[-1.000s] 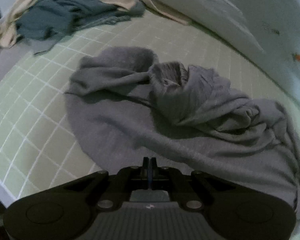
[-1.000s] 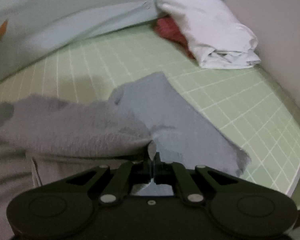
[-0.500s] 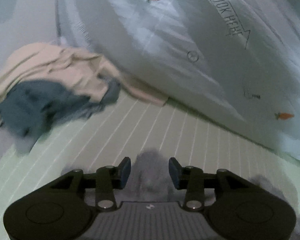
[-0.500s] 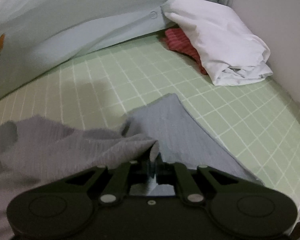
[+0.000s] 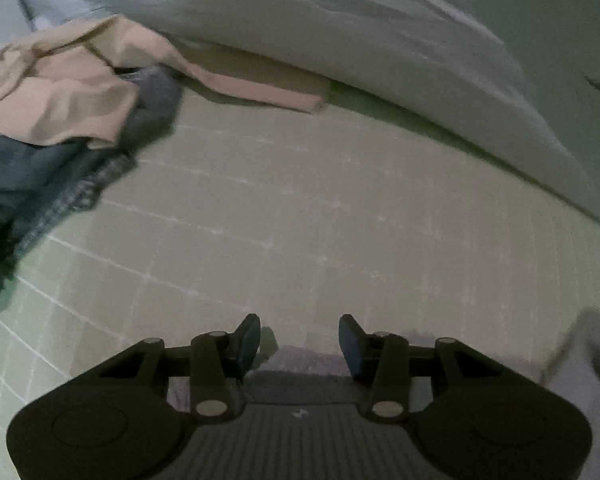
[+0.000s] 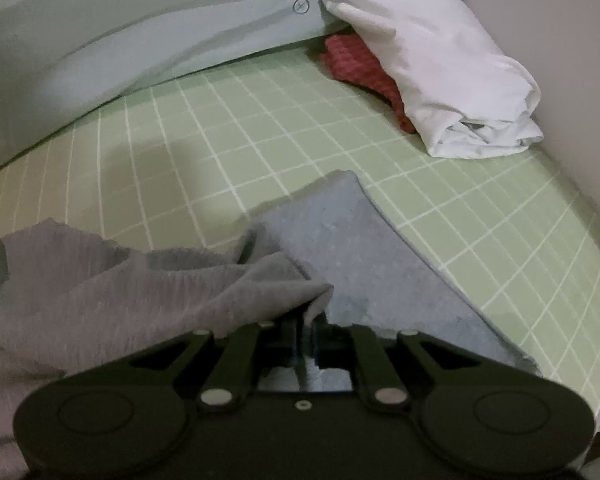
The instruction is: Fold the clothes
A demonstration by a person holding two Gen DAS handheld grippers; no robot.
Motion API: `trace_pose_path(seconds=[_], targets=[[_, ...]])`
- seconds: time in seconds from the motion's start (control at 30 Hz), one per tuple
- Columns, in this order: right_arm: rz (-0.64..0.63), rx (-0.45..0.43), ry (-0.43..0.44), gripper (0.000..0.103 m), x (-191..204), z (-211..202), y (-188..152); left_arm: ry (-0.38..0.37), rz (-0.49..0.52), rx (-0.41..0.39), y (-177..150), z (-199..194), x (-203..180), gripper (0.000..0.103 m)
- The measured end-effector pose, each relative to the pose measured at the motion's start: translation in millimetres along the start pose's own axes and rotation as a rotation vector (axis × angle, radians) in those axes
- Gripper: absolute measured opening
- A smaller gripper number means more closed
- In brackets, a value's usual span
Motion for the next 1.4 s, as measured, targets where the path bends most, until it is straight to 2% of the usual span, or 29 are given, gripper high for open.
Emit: trace_pose_path(seconds=[0.2, 0.3, 0.4, 0.6, 0.63, 0.67, 0.77, 0.87, 0.97, 1.03, 1.1, 1.13, 1.17, 1.2, 1.23, 1.27, 1.37, 1.4], targets=[[-0.005, 0.024, 0.004, 0.01, 2, 4, -2, -0.064, 0.124, -0.019, -54, -12, -23, 0.051], [-0.017, 0.022, 0.001, 0.01, 4, 4, -3, -0.072, 0.181, -0.01, -70, -11, -36, 0.055], [-0.035, 0.018, -0.001, 0.01, 4, 4, -3, -0.055, 0.199, -0.009, -80, -11, -43, 0.056], [-0.056, 0.01, -0.001, 0.01, 4, 4, -4, -0.07, 0.212, -0.009, -81, -13, -40, 0.054], [-0.056, 0.008, 0.0, 0.01, 3, 4, -5, -0.072, 0.204, -0.015, -80, -13, -38, 0.047], [-0.057, 0.007, 0.0, 0.01, 3, 4, -5, -0.073, 0.191, -0.022, -81, -15, -36, 0.032], [-0.061, 0.002, -0.003, 0.01, 4, 5, -5, -0.077, 0.159, -0.047, -76, -22, -30, 0.017], [-0.064, -0.003, -0.004, 0.011, 4, 5, -5, -0.046, 0.125, -0.121, -61, -37, -18, 0.014], [-0.066, -0.017, -0.011, 0.009, 4, 3, -5, 0.007, 0.062, -0.258, -32, -65, 5, 0.014], [-0.052, -0.031, -0.012, 0.008, 2, 1, -3, 0.048, -0.021, -0.39, -6, -86, 23, 0.013], [-0.027, -0.047, -0.008, 0.008, 0, -2, 0, 0.088, -0.099, -0.512, 17, -105, 39, 0.019], [-0.018, -0.059, -0.01, 0.008, 0, -4, 2, 0.097, -0.143, -0.549, 27, -112, 47, 0.026], [-0.01, -0.07, -0.011, 0.008, 0, -6, 3, 0.1, -0.179, -0.565, 35, -116, 53, 0.044], [-0.011, -0.079, -0.013, 0.008, 0, -8, 5, 0.095, -0.199, -0.563, 38, -118, 58, 0.052], [-0.013, -0.088, -0.015, 0.008, 1, -10, 6, 0.087, -0.209, -0.563, 37, -118, 61, 0.068], [-0.017, -0.094, -0.018, 0.008, 2, -12, 7, 0.08, -0.213, -0.562, 33, -117, 64, 0.076], [-0.016, -0.101, -0.02, 0.013, 1, -15, 5, 0.089, -0.242, -0.498, 6, -105, 80, 0.082], [-0.013, -0.1, -0.02, 0.02, 1, -15, 4, 0.096, -0.271, -0.464, -6, -98, 88, 0.082]])
Point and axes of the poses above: each gripper's, at about its wrist camera, not at the fingertips, and z roughly the way its jaws point, x to its left, y to its top, the point moved 4 cm from there along z, roughly the way its jaws point, and after that the axes turned 14 degrees about x, right-handed, at the moved point
